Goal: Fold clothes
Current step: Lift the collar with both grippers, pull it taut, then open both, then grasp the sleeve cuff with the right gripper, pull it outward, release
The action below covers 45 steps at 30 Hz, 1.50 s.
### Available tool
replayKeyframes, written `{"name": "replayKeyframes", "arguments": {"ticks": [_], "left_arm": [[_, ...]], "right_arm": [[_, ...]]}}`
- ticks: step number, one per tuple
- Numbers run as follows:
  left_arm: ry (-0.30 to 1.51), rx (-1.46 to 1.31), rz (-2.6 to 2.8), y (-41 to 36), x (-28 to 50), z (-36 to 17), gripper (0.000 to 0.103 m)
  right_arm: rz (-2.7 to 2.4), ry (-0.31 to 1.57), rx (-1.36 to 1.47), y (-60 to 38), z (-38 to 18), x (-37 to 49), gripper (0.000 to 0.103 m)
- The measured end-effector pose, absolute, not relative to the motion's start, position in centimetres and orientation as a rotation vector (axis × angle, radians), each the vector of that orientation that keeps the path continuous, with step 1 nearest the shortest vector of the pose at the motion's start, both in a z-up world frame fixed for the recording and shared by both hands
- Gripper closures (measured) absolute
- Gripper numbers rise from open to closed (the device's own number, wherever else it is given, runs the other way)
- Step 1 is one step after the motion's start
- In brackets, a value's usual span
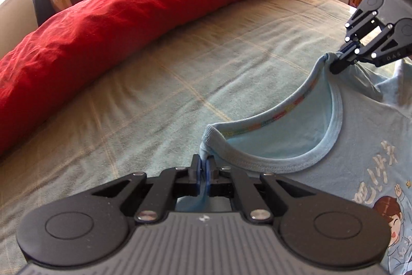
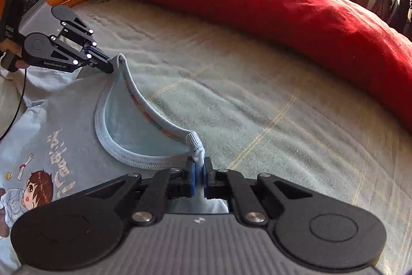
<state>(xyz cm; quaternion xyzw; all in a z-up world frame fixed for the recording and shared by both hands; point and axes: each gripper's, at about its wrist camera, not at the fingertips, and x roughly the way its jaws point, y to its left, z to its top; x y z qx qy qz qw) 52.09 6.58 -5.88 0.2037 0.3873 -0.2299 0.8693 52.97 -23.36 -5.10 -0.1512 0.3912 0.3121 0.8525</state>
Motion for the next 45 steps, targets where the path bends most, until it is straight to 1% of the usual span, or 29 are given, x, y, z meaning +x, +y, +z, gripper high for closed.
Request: {"name": "replayKeyframes", "arguments": {"ticks": [7, 10, 11, 12, 14, 15, 16, 18, 19, 20, 21, 27, 31, 34, 37, 39, 40, 45], "left_arm": [[0.824, 0.377, -0.376, 6.6, 54.8, -7.1, 0.101], [0.839, 0.396, -0.341, 6.3, 55.0, -8.4, 0.097], [0.841, 0.405, -0.326, 6.2, 55.0, -8.8, 0.090], [0.844, 0.411, -0.312, 6.1, 55.0, -9.2, 0.090], [0.855, 0.395, -0.311, 6.2, 54.6, -8.9, 0.089], [0.853, 0.387, -0.313, 6.3, 54.3, -8.6, 0.086], [0.838, 0.389, -0.313, 6.5, 54.0, -8.1, 0.083], [0.814, 0.389, -0.303, 6.9, 53.0, -6.9, 0.068], [0.811, 0.376, -0.301, 7.1, 52.5, -6.4, 0.064], [0.811, 0.368, -0.300, 7.4, 51.8, -5.9, 0.058], [0.810, 0.360, -0.300, 7.6, 51.2, -5.5, 0.057], [0.860, 0.324, -0.318, 7.4, 45.3, -4.2, 0.056], [0.909, 0.302, -0.367, 6.1, 39.3, -3.8, 0.055], [0.944, 0.273, -0.382, 5.0, 35.4, -3.4, 0.051], [0.937, 0.248, -0.410, 4.0, 31.5, -2.7, 0.049], [0.923, 0.240, -0.420, 3.4, 29.3, -2.3, 0.042], [0.910, 0.235, -0.419, 3.1, 28.3, -2.2, 0.042], [0.892, 0.193, -0.423, 1.7, 24.2, -2.2, 0.040]], "right_arm": [[0.547, 0.837, -0.282, -22.1, -6.9, 57.1, 0.097], [0.520, 0.864, -0.277, -22.0, -8.3, 57.7, 0.096], [0.500, 0.865, -0.278, -22.0, -8.6, 57.8, 0.091], [0.483, 0.866, -0.277, -22.0, -8.9, 57.8, 0.080], [0.493, 0.865, -0.240, -22.7, -8.4, 57.6, 0.078], [0.503, 0.860, -0.218, -23.2, -8.0, 57.3, 0.077], [0.504, 0.850, -0.199, -23.8, -7.3, 56.8, 0.072], [0.499, 0.843, -0.182, -24.8, -6.1, 55.9, 0.063], [0.491, 0.840, -0.175, -25.6, -5.5, 55.4, 0.063], [0.483, 0.842, -0.179, -26.4, -4.9, 54.6, 0.063], [0.473, 0.845, -0.184, -27.2, -4.4, 53.8, 0.063], [0.322, 0.928, -0.188, -34.1, -3.9, 47.7, 0.062], [0.259, 0.944, -0.063, -40.0, -3.1, 41.8, 0.061], [0.215, 0.933, -0.001, -43.4, -2.1, 37.2, 0.059], [0.174, 0.930, 0.073, -45.9, -1.6, 32.8, 0.059], [0.151, 0.919, 0.102, -47.1, -1.8, 29.8, 0.058], [0.137, 0.917, 0.122, -47.6, -2.0, 28.5, 0.057], [0.070, 0.902, 0.232, -50.2, -4.0, 21.8, 0.057]]}}
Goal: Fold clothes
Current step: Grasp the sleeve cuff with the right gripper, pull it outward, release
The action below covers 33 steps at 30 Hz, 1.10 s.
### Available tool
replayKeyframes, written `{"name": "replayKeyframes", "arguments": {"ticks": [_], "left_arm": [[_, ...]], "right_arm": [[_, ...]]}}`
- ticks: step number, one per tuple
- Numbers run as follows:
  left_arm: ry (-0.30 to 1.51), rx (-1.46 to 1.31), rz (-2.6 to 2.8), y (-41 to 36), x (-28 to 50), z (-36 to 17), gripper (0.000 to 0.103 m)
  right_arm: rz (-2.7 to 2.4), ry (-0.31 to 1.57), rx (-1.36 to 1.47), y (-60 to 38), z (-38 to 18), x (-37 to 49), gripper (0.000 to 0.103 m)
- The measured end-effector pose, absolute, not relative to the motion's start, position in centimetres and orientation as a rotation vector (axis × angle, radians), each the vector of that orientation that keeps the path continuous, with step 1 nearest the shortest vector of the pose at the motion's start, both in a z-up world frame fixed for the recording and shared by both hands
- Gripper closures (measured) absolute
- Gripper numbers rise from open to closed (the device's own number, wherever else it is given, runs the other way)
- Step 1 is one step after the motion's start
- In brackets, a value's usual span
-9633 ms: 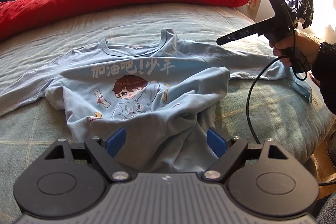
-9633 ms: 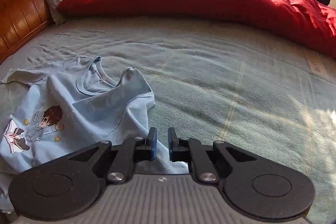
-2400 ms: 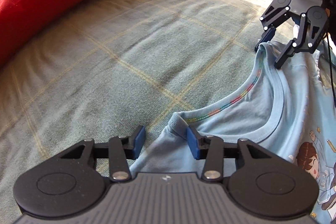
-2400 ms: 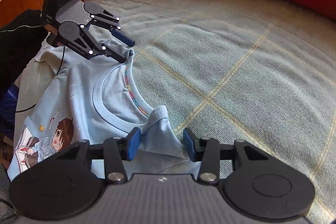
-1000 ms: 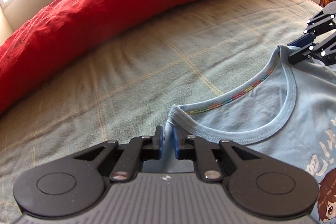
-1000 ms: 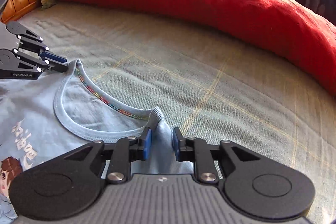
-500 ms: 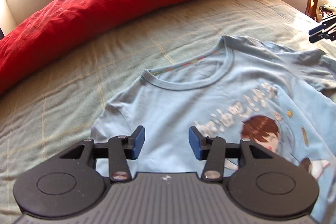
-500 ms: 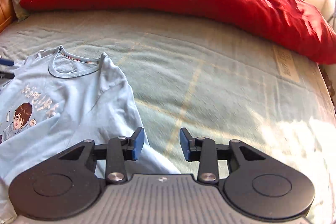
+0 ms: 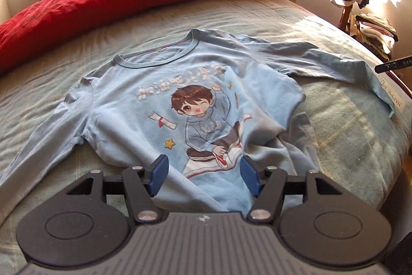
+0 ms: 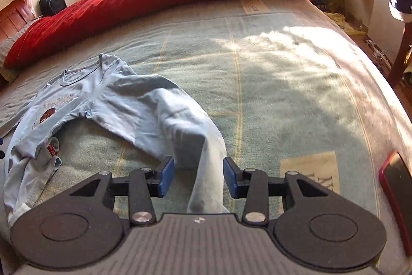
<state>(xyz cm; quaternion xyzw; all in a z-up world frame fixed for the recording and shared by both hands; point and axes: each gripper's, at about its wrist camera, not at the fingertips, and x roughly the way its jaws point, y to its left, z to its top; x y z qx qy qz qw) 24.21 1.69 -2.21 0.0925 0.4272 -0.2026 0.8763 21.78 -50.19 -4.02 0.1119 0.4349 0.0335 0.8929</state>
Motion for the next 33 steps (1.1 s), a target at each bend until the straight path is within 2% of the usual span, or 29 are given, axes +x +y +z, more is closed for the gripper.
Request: {"name": "replayKeyframes", "arguments": {"ticks": [8, 20, 21, 23, 24, 33], "left_arm": [[0.881, 0.227, -0.455, -0.9, 19.4, -2.0, 0.039], [0.890, 0.187, -0.462, -3.0, 15.5, -2.5, 0.034], [0.888, 0.194, -0.454, -3.1, 15.4, -2.5, 0.034], [0.890, 0.200, -0.440, -3.5, 15.5, -2.6, 0.034], [0.890, 0.198, -0.440, -3.7, 15.5, -2.6, 0.034], [0.890, 0.232, -0.450, -5.6, 15.7, -2.3, 0.033]], "right_arm": [[0.035, 0.882, 0.295, -52.3, -6.4, 15.3, 0.057], [-0.028, 0.879, 0.256, -52.9, -9.8, 14.0, 0.056], [-0.022, 0.878, 0.239, -52.5, -9.9, 14.0, 0.059], [-0.005, 0.867, 0.224, -52.0, -9.9, 13.9, 0.080], [0.002, 0.861, 0.229, -52.0, -9.7, 13.9, 0.096], [-0.092, 0.757, 0.222, -55.4, -5.7, 14.5, 0.096]]}}
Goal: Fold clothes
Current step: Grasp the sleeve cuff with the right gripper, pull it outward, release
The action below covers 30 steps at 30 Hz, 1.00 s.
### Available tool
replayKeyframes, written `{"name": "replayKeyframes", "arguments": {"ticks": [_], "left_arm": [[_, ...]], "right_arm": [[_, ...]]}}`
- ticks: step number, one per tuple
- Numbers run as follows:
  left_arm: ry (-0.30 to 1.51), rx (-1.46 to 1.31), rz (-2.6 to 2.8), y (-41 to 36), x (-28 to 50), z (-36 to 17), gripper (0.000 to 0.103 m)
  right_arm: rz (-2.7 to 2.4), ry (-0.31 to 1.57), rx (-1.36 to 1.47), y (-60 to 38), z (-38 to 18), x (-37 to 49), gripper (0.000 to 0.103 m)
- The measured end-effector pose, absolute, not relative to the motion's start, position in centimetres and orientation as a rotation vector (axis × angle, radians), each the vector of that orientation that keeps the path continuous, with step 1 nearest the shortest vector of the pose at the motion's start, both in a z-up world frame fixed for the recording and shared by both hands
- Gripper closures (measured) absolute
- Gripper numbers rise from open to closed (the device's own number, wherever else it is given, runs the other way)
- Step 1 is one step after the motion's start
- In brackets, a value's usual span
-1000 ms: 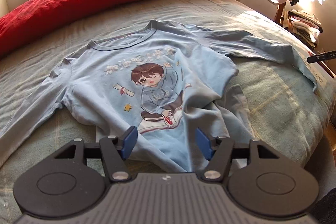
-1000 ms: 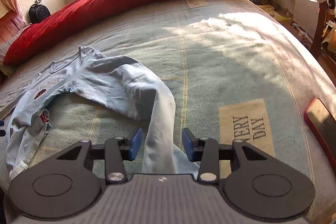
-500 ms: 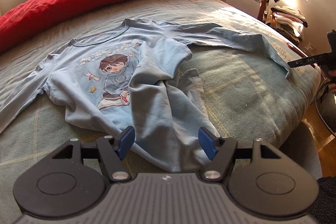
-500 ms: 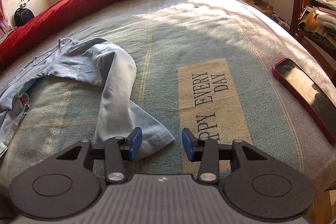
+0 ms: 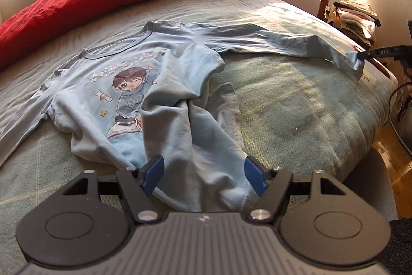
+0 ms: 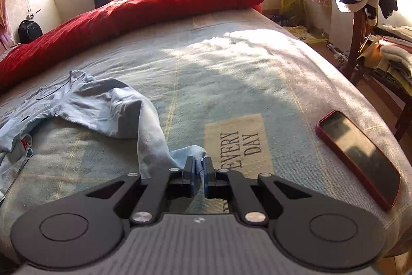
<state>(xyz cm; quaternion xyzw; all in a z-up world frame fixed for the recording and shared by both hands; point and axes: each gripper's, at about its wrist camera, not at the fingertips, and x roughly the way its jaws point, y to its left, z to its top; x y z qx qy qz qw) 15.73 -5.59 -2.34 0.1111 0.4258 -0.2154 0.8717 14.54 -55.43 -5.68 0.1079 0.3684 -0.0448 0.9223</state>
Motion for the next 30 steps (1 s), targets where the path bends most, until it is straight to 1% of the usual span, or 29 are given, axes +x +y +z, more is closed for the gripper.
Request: {"name": "replayKeyframes", "arguments": {"ticks": [4, 10, 17, 20, 21, 22, 25, 27, 28, 30], "left_arm": [[0.883, 0.235, -0.457, -5.9, 15.9, -2.0, 0.033], [0.885, 0.243, -0.450, -6.1, 16.3, -2.0, 0.033], [0.892, 0.241, -0.448, -5.8, 16.4, -2.1, 0.032], [0.895, 0.242, -0.445, -5.8, 16.5, -2.0, 0.031], [0.896, 0.244, -0.444, -5.8, 16.5, -2.0, 0.031], [0.897, 0.245, -0.442, -5.8, 16.6, -2.0, 0.031], [0.873, 0.261, -0.449, -6.0, 16.6, -1.3, 0.031], [0.846, 0.262, -0.458, -6.1, 16.5, -0.6, 0.027], [0.832, 0.255, -0.459, -6.2, 16.6, -0.2, 0.025], [0.804, 0.245, -0.459, -6.1, 16.8, 0.4, 0.024]], "right_arm": [[-0.176, 0.736, 0.215, -58.1, -4.1, 15.7, 0.096], [-0.219, 0.741, 0.199, -60.1, -3.4, 18.2, 0.096], [-0.289, 0.819, 0.154, -60.2, -4.3, 20.3, 0.096], [-0.369, 0.879, 0.125, -60.4, -5.4, 20.7, 0.096], [-0.400, 0.899, 0.111, -60.4, -5.7, 20.8, 0.094], [-0.418, 0.907, 0.100, -60.4, -5.9, 20.8, 0.089], [-0.332, 0.860, 0.151, -59.2, -4.8, 20.7, 0.088], [-0.248, 0.827, 0.147, -56.8, -3.4, 21.8, 0.086], [-0.193, 0.822, 0.162, -55.3, -2.9, 22.8, 0.081], [-0.084, 0.811, 0.191, -52.4, -2.0, 24.9, 0.077]]}}
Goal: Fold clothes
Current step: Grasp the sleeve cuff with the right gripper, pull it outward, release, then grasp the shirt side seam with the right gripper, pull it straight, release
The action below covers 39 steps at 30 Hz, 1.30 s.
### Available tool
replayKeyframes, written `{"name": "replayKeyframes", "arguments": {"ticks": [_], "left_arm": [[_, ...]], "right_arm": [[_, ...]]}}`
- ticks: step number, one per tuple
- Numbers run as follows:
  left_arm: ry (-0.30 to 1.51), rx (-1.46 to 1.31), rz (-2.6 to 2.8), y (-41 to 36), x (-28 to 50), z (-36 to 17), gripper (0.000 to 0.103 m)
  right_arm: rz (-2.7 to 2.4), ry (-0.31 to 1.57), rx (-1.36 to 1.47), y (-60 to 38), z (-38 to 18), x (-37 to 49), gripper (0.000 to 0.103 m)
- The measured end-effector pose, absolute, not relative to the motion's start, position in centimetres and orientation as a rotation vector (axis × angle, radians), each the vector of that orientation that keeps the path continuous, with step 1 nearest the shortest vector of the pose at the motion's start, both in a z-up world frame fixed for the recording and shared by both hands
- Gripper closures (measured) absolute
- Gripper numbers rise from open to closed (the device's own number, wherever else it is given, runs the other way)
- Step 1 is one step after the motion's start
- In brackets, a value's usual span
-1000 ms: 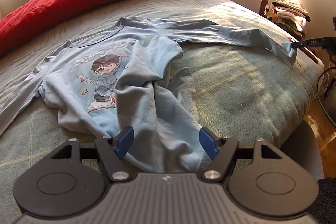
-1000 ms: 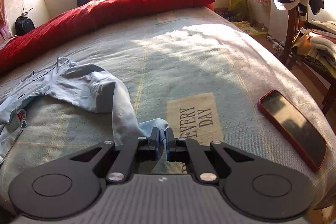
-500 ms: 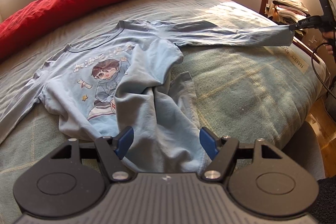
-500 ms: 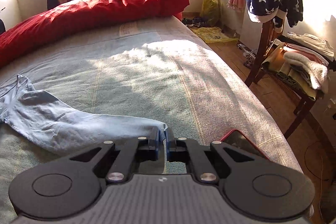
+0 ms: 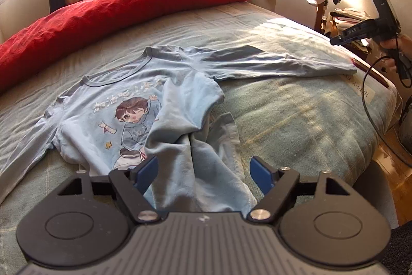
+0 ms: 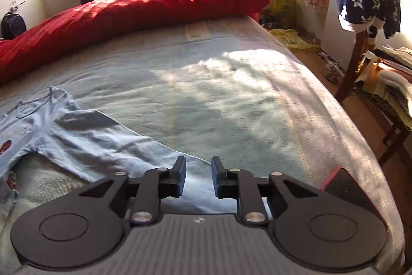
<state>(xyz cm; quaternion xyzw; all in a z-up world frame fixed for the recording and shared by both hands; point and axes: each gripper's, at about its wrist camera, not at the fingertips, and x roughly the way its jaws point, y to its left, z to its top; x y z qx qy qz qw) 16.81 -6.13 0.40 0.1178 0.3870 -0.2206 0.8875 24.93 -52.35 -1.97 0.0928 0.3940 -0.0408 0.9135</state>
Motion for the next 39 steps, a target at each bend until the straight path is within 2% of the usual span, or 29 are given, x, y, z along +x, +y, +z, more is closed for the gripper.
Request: {"name": "replayKeyframes", "arguments": {"ticks": [6, 7, 11, 13, 15, 21, 23, 27, 32, 33, 35, 37, 39], "left_arm": [[0.790, 0.189, -0.384, -3.7, 18.8, 0.7, 0.021], [0.793, 0.179, -0.364, -3.0, 19.3, 0.5, 0.021], [0.804, 0.124, -0.306, 0.4, 21.3, -0.4, 0.019], [0.813, 0.104, -0.284, 1.9, 22.4, -1.2, 0.019], [0.816, 0.094, -0.263, 3.0, 23.5, -2.0, 0.019], [0.831, 0.040, -0.247, 4.9, 25.8, -4.7, 0.019], [0.836, 0.025, -0.245, 5.3, 26.2, -5.4, 0.019], [0.822, 0.018, -0.246, 6.3, 26.0, -5.8, 0.019], [0.836, 0.006, -0.229, 7.3, 26.0, -6.4, 0.018], [0.839, 0.005, -0.225, 7.4, 25.9, -6.5, 0.018], [0.838, 0.007, -0.233, 7.6, 25.7, -6.6, 0.018], [0.844, 0.009, -0.233, 7.8, 25.7, -6.8, 0.018], [0.849, 0.006, -0.231, 7.9, 25.7, -7.0, 0.018]], "right_arm": [[0.165, 0.847, 0.283, -41.7, -1.9, 34.7, 0.066], [0.176, 0.867, 0.291, -40.2, -2.3, 36.3, 0.063], [0.170, 0.953, 0.348, -35.7, -4.7, 41.9, 0.061], [0.129, 1.003, 0.378, -34.5, -6.1, 44.0, 0.054], [0.078, 1.044, 0.383, -33.7, -7.4, 45.5, 0.052], [-0.051, 1.038, 0.247, -32.8, -8.4, 48.0, 0.052], [-0.087, 1.017, 0.187, -32.5, -8.2, 48.8, 0.047], [-0.023, 0.984, 0.148, -31.5, -6.2, 48.7, 0.045], [0.031, 1.015, -0.089, -28.7, -6.7, 50.0, 0.043], [0.033, 1.025, -0.114, -28.8, -7.1, 50.3, 0.045], [0.099, 1.059, -0.087, -29.5, -7.6, 50.8, 0.055], [0.130, 1.060, -0.083, -30.0, -7.6, 50.8, 0.082], [0.150, 1.043, -0.097, -30.1, -7.5, 50.8, 0.102]]}}
